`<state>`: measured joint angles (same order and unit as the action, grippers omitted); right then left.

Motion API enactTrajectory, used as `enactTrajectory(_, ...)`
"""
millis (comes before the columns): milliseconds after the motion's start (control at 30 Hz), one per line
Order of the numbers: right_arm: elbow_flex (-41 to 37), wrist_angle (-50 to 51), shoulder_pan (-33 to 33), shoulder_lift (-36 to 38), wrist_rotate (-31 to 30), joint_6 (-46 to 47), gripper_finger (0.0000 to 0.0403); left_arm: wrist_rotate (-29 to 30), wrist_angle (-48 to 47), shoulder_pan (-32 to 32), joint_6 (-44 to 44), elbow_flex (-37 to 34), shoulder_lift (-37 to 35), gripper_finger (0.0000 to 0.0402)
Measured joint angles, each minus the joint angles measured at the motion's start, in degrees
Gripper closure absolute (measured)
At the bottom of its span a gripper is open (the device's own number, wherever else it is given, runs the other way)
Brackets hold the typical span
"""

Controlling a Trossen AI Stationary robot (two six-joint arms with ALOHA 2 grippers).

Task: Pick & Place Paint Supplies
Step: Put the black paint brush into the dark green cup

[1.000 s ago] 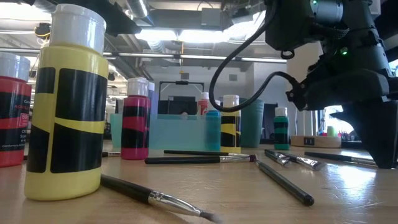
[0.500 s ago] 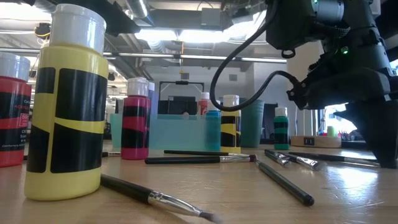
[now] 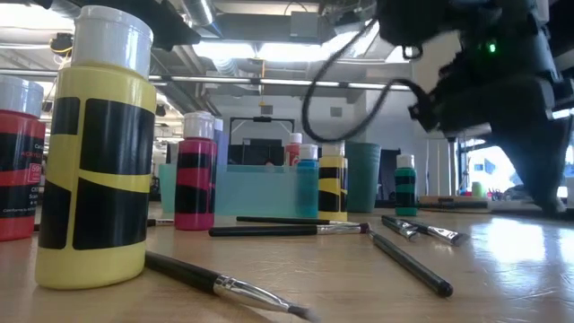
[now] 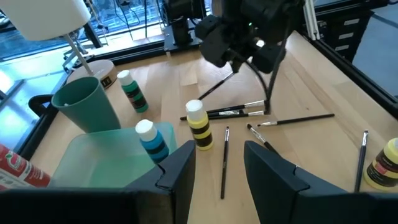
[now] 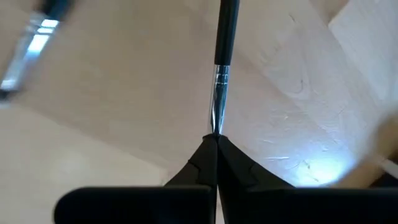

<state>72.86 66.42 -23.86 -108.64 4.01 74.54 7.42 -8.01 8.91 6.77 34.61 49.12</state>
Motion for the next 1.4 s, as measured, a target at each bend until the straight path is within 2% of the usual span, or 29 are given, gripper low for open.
enactTrajectory(333,11.45,12.29,-1.23,0.11,-1.02,-0.34,0.0403,0.48,2.64,1.59,3.84,-0.02,-0.86,0.0270)
enactTrajectory(467,20.95,17.61,-1.33,0.20,2.23,-1.60,0.0403,0.48,5.20,4.30,4.98,0.89,-1.72,0.0272)
enactTrajectory(567,28.96,19.98,-1.41,0.23,1.42,-2.12,0.0403,0.27,5.32,6.73,7.14,3.25,-2.88,0.0277)
enactTrajectory(700,36.33,13.38,-1.81,0.33,-7.04,-7.85,0.0403,-3.06,4.33,11.07,12.06,5.19,-3.75,0.0284)
enactTrajectory(767,37.40,6.70,-1.83,0.33,-9.84,-12.30,0.0403,-1.91,4.37,13.91,15.47,5.74,-4.11,0.0287)
enactTrajectory(867,37.42,-1.75,-1.85,0.33,-13.82,-19.81,0.0403,5.27,4.33,18.74,20.29,6.71,-4.28,0.0293)
enactTrajectory(967,37.01,-7.64,-1.52,0.25,-18.36,-26.19,0.0403,17.00,3.93,24.78,25.16,8.46,-4.28,0.0299)
enactTrajectory(1033,36.30,-10.79,-1.10,0.05,-20.47,-29.47,0.0403,24.74,0.27,29.59,29.22,10.62,-4.28,0.0303)
enactTrajectory(1133,35.09,-17.54,0.17,-0.12,-20.54,-35.16,0.0403,35.41,-6.56,36.15,34.06,14.13,-3.74,0.0308)
enactTrajectory(1267,34.31,-24.44,1.92,-0.45,-20.52,-41.44,0.0403,48.95,-7.93,42.49,36.08,16.30,-1.29,0.0309)
enactTrajectory(1400,34.31,-29.31,3.56,-1.28,-20.51,-44.38,0.0403,57.46,-8.10,47.03,42.56,16.24,3.37,0.0308)
